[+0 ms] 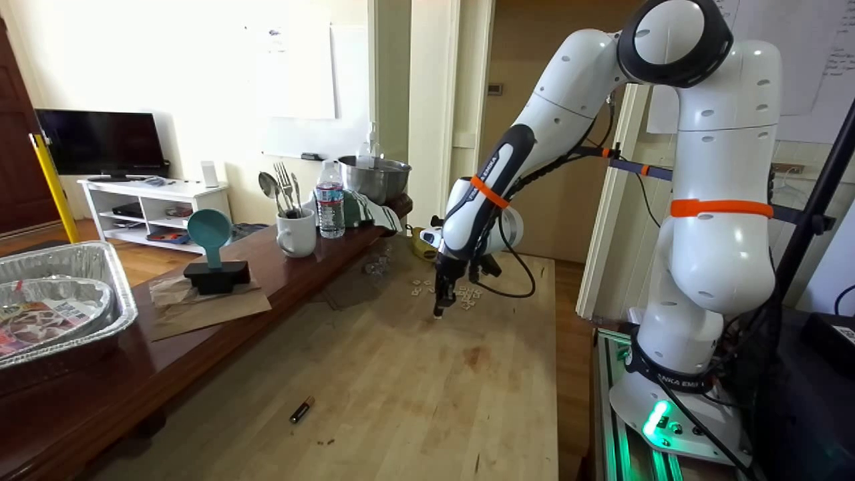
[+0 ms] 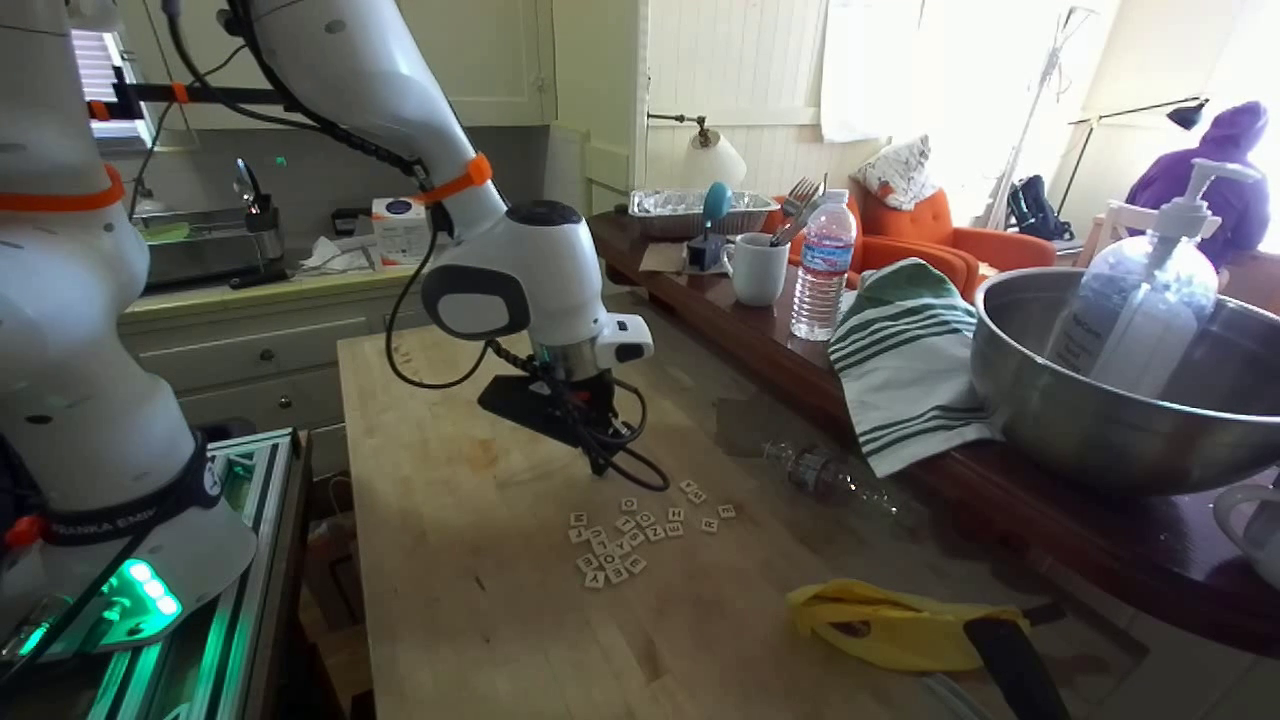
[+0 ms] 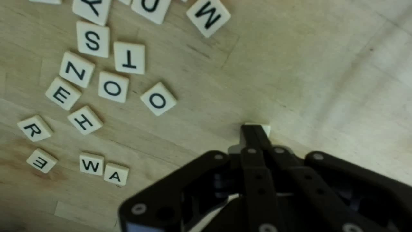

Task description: Move the objects on the table

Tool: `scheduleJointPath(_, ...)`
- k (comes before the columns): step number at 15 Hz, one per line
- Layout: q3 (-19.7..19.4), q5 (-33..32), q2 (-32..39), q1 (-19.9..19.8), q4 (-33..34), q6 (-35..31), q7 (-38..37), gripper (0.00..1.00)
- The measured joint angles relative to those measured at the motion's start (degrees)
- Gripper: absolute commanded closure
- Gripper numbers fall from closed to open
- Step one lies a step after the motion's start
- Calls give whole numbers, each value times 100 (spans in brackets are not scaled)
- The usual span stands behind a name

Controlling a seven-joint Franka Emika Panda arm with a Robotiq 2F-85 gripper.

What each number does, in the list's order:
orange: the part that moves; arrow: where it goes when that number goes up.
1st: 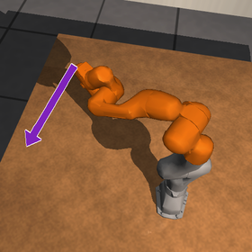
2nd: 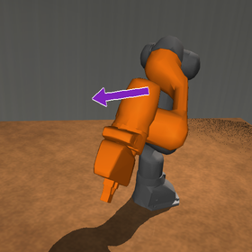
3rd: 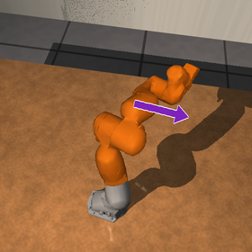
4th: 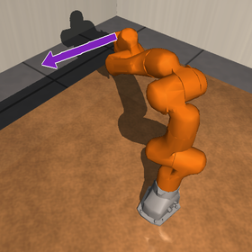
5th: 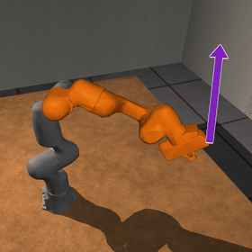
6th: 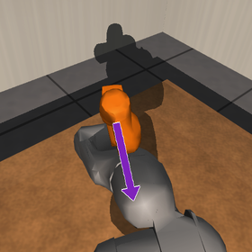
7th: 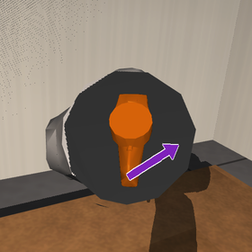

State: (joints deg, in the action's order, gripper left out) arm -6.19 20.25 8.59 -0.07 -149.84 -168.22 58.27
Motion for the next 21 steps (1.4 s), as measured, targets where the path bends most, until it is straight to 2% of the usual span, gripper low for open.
scheduleJointPath(9,-382,-744,-183,62,4,-8,-520,100)
scheduleJointPath(21,-542,-729,-39,-68,172,-269,-545,100)
